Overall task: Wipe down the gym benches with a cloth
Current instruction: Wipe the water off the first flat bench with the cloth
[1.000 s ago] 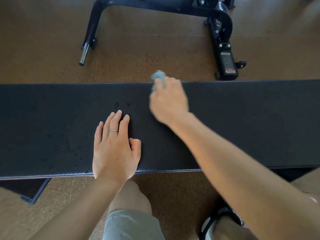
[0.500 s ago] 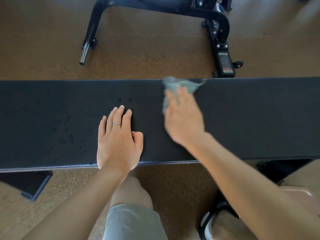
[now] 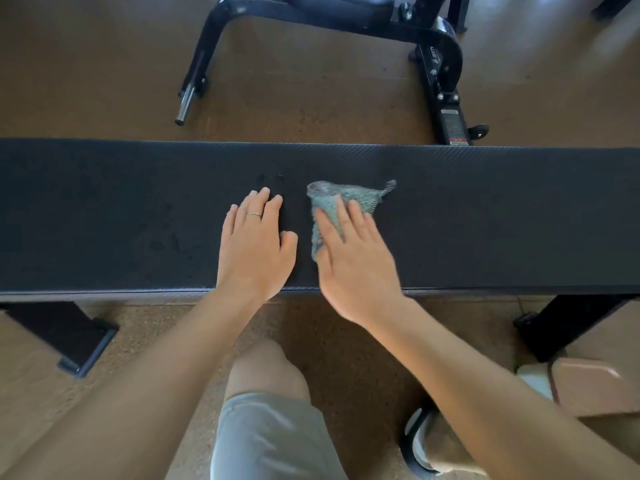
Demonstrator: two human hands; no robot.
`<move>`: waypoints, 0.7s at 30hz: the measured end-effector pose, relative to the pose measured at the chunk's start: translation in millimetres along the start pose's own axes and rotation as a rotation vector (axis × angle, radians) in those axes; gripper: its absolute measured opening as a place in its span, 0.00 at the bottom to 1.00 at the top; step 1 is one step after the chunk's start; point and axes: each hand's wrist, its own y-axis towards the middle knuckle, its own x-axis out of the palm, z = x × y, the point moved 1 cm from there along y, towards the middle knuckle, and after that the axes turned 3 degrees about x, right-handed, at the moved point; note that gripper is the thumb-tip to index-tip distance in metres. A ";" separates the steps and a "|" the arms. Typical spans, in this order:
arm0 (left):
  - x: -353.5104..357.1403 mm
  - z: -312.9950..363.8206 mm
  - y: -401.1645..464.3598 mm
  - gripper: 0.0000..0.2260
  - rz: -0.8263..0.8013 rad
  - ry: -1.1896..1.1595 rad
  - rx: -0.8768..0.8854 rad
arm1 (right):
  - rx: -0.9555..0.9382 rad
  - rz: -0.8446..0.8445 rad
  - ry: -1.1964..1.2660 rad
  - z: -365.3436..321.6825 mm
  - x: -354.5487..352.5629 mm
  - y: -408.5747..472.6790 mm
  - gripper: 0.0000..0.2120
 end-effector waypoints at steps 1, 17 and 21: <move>-7.0 -8.6 -0.2 0.22 0.026 -0.025 -0.003 | -0.085 -0.005 -0.001 -19.4 5.9 -9.8 0.31; -22.0 -103.3 -17.3 0.12 0.227 0.037 -0.241 | -0.288 0.061 -0.048 -80.8 23.1 -18.0 0.28; -22.7 -104.2 -17.9 0.12 0.220 0.025 -0.229 | -0.522 0.033 -0.173 -61.0 21.0 -15.7 0.27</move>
